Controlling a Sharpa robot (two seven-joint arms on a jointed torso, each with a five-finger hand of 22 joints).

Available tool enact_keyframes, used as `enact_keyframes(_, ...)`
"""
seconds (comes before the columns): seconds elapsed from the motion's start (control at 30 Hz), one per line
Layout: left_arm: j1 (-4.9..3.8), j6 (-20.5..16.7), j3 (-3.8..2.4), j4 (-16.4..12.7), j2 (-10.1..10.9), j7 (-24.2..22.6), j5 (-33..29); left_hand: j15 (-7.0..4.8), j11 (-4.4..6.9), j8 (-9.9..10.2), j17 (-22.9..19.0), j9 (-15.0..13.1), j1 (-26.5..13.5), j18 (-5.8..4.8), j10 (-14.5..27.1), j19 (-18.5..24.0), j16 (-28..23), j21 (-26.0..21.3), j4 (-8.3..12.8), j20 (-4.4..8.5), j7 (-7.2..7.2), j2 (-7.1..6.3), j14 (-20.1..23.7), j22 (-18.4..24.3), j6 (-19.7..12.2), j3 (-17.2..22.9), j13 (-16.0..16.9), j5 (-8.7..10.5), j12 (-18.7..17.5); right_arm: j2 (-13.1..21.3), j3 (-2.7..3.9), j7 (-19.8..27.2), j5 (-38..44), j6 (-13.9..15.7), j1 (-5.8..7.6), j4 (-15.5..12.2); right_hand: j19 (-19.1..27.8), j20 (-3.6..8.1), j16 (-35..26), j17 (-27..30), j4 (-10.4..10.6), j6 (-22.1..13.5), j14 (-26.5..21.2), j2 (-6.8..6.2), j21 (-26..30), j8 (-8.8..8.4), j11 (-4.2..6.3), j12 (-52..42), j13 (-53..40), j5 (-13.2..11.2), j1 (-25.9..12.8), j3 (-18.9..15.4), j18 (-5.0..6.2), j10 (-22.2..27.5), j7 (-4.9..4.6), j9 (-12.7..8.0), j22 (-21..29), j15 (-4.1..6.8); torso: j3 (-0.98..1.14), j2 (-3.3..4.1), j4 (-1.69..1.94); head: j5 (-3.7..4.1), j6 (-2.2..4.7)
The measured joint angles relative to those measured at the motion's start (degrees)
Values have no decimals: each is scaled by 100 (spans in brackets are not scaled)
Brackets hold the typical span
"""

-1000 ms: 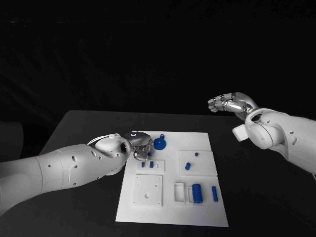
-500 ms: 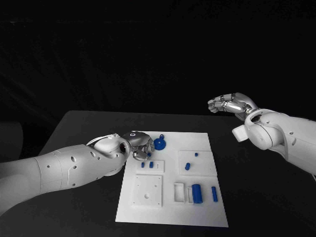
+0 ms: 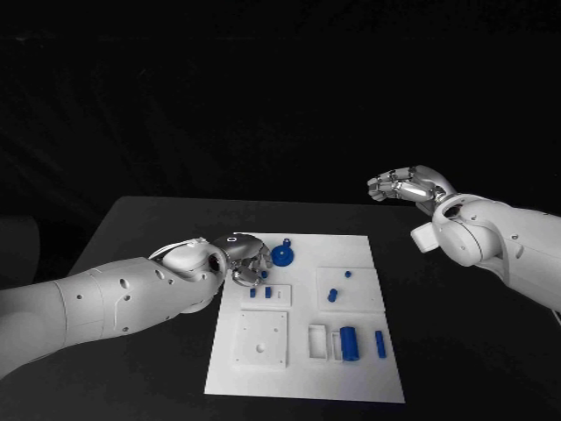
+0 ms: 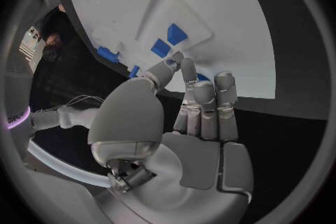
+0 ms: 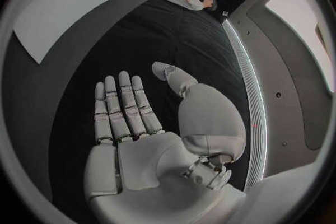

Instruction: Assemble the parts on the task board

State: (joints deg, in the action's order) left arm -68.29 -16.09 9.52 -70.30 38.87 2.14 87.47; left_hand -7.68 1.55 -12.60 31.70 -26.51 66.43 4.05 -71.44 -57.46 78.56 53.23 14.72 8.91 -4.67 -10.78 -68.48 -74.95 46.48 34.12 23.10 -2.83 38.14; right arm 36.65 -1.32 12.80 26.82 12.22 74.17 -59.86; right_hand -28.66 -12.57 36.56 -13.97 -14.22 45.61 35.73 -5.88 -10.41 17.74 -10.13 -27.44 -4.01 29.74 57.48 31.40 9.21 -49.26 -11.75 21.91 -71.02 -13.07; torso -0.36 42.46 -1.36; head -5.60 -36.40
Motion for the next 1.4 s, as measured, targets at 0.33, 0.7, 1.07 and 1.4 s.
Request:
enact_keyframes(0.33, -1, -265, -159, -145, 161, -152, -318, 270, -210, -155, -120, -82, -171, -100, 711, 215, -227, -132, -236, -67, -235, -104, 290, 1, 147, 27, -213, 0, -188, 4, 0, 4, 176, 1, -16, 19, -26, 25, 27, 5, 0, 0, 0, 0, 0, 0, 9, 0, 0, 0, 0, 0, 1, -34, 0, 0, -18, 0, 5, -9, 1, 2, 39)
enact_keyframes(0.7, -96, -506, -536, -429, 526, -430, -1795, 444, -249, -317, -380, -164, -267, -52, 874, 546, -766, -475, -448, -174, -294, 109, 609, 58, 88, 131, -582, 0, -642, 122, 1, -24, 1071, 5, -69, -67, -732, 68, 367, -34, -142, 103, 632, 21, -155, 55, 96, 0, 0, -608, 285, 171, 105, -304, 18, -4, -196, 283, 9, -15, 8, 34, 113)
enact_keyframes(1.07, -402, -553, -560, -387, 597, -953, -4769, 731, -708, -403, -912, -221, -636, -114, 1258, 1142, -1961, -1180, -384, -337, -492, 289, 1146, 365, 194, -183, -1025, 0, -1358, 200, -26, -234, 2833, 15, -262, -284, -2231, 222, 969, -378, -174, 335, 2147, -84, -706, 157, 236, 213, 6, -1147, 642, 712, 593, -769, 127, 18, -342, 981, 24, -25, -5, 94, 151)
enact_keyframes(1.4, -399, -316, -557, -410, 553, -1402, -5963, 1016, -922, -403, -1307, -223, -1079, -144, 1350, 1505, -3146, -1784, -7, -568, -522, 387, 1261, 655, -5, -849, -1458, 0, -2204, 248, -123, -531, 4468, 170, -393, -722, -3517, 773, 1444, -951, -172, 503, 3250, -201, -1241, 271, 509, 490, -79, -1824, 646, 824, 487, -1377, 217, 105, -397, 1422, 46, -50, -27, 248, 144)
